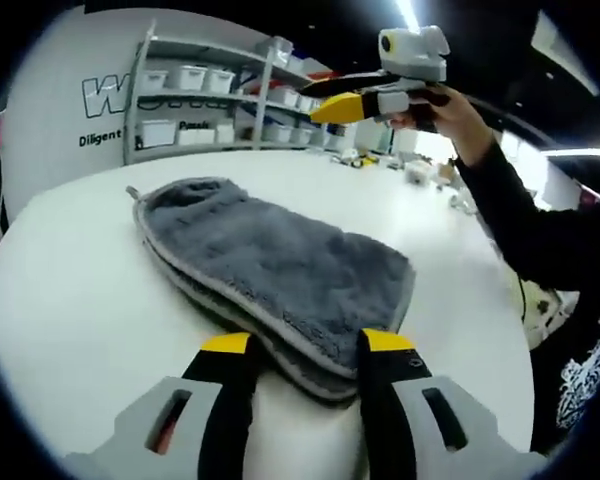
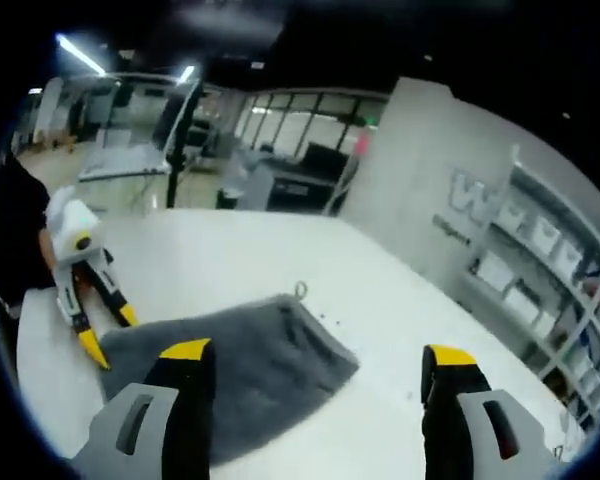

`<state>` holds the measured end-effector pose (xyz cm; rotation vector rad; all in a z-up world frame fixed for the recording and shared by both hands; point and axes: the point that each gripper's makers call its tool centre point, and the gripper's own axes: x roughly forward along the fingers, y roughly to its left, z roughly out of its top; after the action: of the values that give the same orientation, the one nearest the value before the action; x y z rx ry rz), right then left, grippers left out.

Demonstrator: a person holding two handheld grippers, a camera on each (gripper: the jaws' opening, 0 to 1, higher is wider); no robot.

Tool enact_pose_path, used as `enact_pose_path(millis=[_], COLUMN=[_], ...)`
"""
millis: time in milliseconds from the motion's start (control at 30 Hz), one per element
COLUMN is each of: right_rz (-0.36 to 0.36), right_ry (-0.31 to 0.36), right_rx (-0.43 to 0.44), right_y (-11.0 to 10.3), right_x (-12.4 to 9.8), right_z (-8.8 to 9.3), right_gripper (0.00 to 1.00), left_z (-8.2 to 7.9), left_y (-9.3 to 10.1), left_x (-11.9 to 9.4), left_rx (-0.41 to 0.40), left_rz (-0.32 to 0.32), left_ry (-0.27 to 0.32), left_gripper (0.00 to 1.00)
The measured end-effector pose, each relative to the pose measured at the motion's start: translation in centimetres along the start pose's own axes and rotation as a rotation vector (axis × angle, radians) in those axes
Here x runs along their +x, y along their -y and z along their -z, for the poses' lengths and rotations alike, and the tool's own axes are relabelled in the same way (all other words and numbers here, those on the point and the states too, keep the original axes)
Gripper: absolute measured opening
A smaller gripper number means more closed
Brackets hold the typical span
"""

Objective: Open the folded towel by lifting each exposed corner and separating the folded layers until the towel lies flat within the target outline without major curled edges

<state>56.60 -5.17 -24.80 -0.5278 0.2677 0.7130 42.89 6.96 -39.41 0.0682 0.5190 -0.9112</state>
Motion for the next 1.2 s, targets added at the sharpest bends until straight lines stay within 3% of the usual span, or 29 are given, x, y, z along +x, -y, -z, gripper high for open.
enact_pose_path(millis=[167,300,467,600,867,1067,1200], right_rz=[-0.012,-0.045,-0.051,-0.065,-0.115,-0.217,-0.277], right_ry=[-0.039,-0.046,-0.058,-0.067,-0.129,-0.162,-0.183], right_rx=[-0.036,-0.038,-0.052,-0.061,-0.129,-0.31,-0.398], right_y=[1.2,1.9,2.9,3.2,3.9,2.3,1.9], right_x=[0.7,0.7,0.4,0.5,1.6,2.7,3.7], right_z=[-0.5,-1.6,-2.7,-3.8,-6.0,-7.1,-7.4], right_gripper=[0.84,0.85,0.85,0.85,0.86,0.87,0.88], left_z=[-0.3,0.4,0.7,1.2,-0.2,-0.5,-1.2], left_y=[0.1,0.3,1.2,1.4,1.6,1.8,1.4], left_x=[-0.2,-0.3,-1.0,-0.7,-1.1,-0.6,-1.0], left_rx=[-0.029,-0.063,-0.149,-0.165,-0.216,-0.284,-0.418], left_rz=[0.02,0.034,0.052,0.044,0.035,0.041,0.049], left_ry=[0.019,0.005,0.037,0.035,0.102,0.127,0.196], left_gripper=[0.35,0.34,0.35,0.34,0.29,0.29,0.27])
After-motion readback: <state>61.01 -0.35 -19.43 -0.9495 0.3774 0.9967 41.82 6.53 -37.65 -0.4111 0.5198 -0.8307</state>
